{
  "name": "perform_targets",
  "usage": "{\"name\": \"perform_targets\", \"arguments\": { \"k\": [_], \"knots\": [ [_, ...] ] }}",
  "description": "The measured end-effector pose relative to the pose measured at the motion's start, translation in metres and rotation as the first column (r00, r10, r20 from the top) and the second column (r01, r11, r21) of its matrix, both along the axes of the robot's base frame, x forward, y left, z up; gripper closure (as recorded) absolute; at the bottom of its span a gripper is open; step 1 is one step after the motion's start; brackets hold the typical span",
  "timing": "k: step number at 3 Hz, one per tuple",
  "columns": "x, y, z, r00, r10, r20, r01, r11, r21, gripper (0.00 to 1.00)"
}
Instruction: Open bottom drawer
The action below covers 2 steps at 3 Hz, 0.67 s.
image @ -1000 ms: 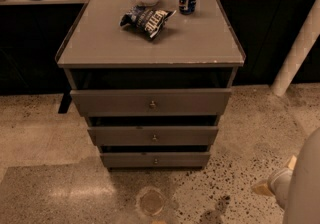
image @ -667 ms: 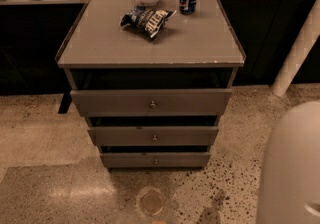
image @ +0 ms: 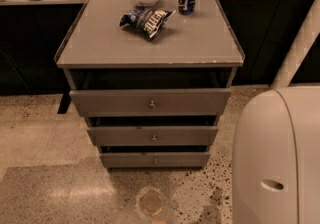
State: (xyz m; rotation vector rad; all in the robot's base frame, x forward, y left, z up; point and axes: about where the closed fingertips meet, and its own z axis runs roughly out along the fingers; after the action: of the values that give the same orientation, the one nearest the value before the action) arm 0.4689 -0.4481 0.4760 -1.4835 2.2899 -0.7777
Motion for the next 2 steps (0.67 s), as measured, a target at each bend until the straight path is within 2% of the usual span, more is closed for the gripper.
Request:
{"name": "perform_targets", "arguments": {
  "k": [1,2],
  "knots": [
    [0.0,0.0001,-0.0001,1.0,0.0,0.0,0.0,1.0,0.0,0.0],
    [0.0037,0.0045,-0.0012,0.9908,0.128,-0.046,-0.129,0.991,-0.037,0.0]
  ]
}}
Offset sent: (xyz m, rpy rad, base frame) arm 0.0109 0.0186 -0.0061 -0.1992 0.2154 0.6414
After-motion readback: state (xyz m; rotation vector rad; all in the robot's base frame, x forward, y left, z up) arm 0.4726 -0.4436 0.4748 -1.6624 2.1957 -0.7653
